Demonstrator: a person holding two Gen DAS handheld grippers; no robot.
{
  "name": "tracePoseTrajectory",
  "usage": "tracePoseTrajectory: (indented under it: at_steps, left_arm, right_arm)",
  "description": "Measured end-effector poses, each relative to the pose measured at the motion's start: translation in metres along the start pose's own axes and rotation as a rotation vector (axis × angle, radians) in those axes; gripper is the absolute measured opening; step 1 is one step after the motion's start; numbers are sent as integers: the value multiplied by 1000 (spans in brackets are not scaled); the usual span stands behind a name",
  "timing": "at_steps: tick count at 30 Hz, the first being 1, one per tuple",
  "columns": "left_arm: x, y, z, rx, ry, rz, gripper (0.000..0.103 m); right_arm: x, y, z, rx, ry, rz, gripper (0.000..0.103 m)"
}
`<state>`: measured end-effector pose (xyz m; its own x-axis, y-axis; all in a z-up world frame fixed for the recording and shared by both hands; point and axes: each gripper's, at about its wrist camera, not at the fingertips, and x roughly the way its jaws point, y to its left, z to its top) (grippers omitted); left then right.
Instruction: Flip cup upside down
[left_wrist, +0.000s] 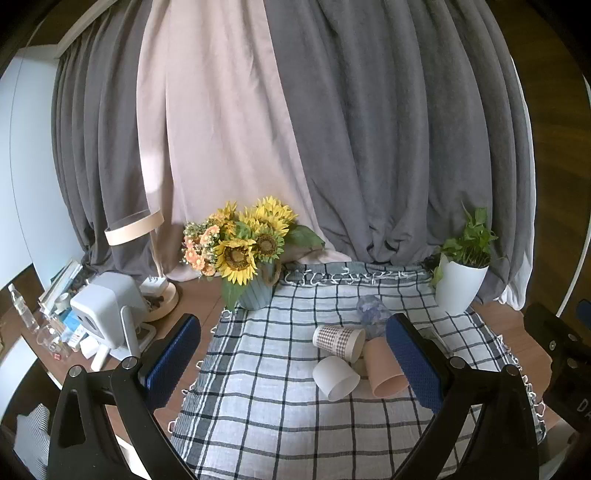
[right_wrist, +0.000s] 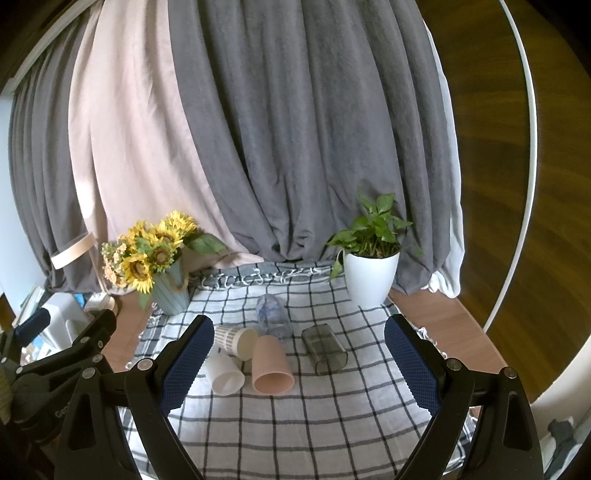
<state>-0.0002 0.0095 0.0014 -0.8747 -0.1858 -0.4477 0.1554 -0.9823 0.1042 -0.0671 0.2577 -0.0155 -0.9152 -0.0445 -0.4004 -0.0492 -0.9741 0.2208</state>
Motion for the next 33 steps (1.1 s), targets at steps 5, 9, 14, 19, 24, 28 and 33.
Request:
tracePoseTrajectory:
  at_steps: [5,9,14,19,24,28,33]
  left_arm:
    - [0,0,0,-2,4,9,102]
    - [1,1,0,-5,7,15,102]
    - [3,2,0,-8,11,25,102]
    - [7,2,1,-10,17,32,102]
    - [8,1,0,-10,19,40,102]
    - [11,-2,0,-7,26,49,102]
    - [16,-6,-1,-11,46,56,102]
  right_arm:
    - [1,-1,-1,3,1,-2,94]
    - [3,-1,-1,0,4,-2,94]
    - [7,0,0,2,9,-5,94]
    - [9,1,0,7,16,-7,94]
    - [10,1,0,12,19,-12,94]
    - [13,-1,0,15,23,-14,94]
    - [17,-6,1,20,31,-15,94]
